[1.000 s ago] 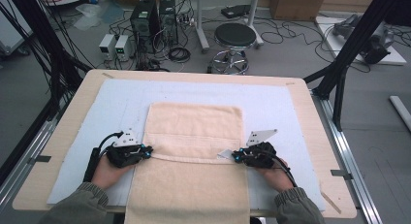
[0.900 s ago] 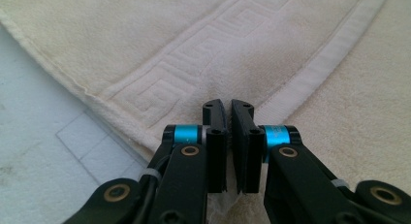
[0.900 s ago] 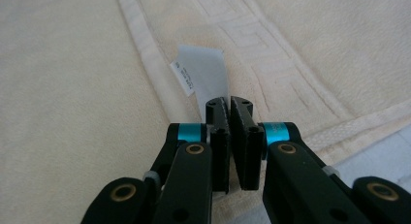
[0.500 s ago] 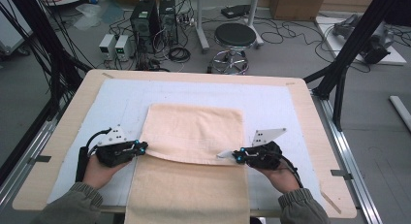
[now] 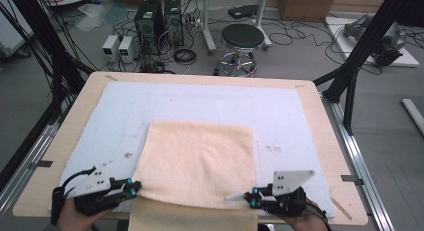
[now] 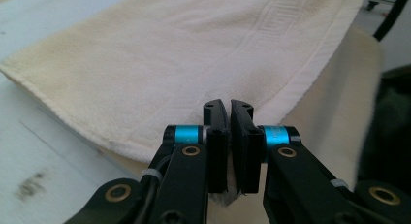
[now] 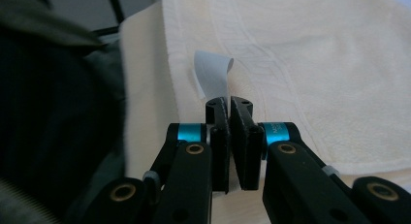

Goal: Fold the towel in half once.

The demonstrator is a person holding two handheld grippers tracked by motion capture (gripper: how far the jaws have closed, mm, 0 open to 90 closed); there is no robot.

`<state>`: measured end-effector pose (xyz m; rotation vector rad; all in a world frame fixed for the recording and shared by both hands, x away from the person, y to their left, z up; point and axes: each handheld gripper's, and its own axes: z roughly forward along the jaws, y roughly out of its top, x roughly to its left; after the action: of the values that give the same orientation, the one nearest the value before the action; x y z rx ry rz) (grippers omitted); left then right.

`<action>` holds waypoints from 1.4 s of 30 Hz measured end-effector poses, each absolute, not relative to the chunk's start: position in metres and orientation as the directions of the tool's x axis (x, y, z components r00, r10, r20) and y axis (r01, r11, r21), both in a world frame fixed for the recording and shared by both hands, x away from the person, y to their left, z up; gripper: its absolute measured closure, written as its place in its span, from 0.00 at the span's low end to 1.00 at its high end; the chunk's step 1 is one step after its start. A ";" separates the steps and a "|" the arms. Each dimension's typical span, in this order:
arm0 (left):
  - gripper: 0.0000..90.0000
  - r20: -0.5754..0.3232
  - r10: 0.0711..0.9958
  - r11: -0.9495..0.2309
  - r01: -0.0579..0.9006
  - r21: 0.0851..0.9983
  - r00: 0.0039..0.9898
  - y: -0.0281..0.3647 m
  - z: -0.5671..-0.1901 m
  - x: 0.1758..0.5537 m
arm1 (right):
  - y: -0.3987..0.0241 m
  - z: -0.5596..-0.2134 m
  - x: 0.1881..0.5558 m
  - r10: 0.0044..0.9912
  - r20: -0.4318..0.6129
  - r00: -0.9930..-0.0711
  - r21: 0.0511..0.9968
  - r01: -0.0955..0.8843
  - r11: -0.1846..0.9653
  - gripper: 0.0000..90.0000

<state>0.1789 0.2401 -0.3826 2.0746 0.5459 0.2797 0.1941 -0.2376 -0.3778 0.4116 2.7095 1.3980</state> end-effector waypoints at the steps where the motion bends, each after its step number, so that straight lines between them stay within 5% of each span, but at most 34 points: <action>1: 0.94 -0.024 0.467 -0.466 0.269 0.843 0.884 0.240 -0.383 0.171 | -0.237 -0.376 0.186 0.251 0.055 -0.967 0.806 0.191 0.560 0.95; 5: 0.75 -0.025 0.454 -0.468 0.263 0.844 0.891 0.239 -0.387 0.158 | -0.241 -0.371 0.173 0.240 0.068 -0.968 0.826 0.190 0.530 0.78; 20: 0.57 0.004 0.585 -0.396 0.282 0.874 0.811 0.229 -0.393 0.256 | -0.244 -0.388 0.287 0.472 0.047 -0.880 0.832 0.296 0.470 0.52; 29: 0.51 -0.020 0.677 -0.344 0.340 0.875 0.735 0.223 -0.403 0.315 | -0.247 -0.396 0.336 0.555 0.054 -0.830 0.833 0.344 0.433 0.42; 42: 0.55 -0.118 0.791 -0.223 0.462 0.859 0.601 0.224 -0.426 0.385 | -0.238 -0.423 0.392 0.615 0.038 -0.788 0.765 0.419 0.490 0.40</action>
<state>0.3845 0.2244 -0.4262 1.8687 1.0073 0.4303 0.3916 -0.2378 -0.4231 0.8832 2.4954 1.1819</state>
